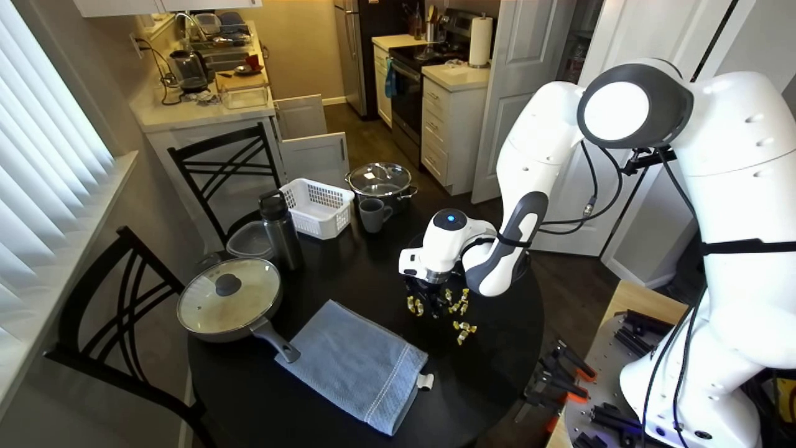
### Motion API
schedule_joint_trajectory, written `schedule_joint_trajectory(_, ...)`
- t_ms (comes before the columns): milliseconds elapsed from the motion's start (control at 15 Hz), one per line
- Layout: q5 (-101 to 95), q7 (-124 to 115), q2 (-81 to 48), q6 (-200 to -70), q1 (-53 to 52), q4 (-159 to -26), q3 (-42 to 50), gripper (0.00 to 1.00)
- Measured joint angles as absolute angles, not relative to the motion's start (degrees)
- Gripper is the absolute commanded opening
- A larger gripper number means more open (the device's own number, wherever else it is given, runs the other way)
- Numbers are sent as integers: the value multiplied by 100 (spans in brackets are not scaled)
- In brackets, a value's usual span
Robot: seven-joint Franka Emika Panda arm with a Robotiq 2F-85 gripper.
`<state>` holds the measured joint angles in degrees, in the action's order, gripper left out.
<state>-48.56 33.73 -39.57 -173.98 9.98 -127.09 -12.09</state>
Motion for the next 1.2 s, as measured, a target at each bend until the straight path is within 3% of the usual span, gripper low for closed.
schedule_joint_trajectory(667, -4134, 5136, -4717, -16175, 1626, -11610, -2254, 100)
schedule_joint_trajectory(1200, -2682, 6776, -4822, -15650, 1289, -11191, -2046, 100)
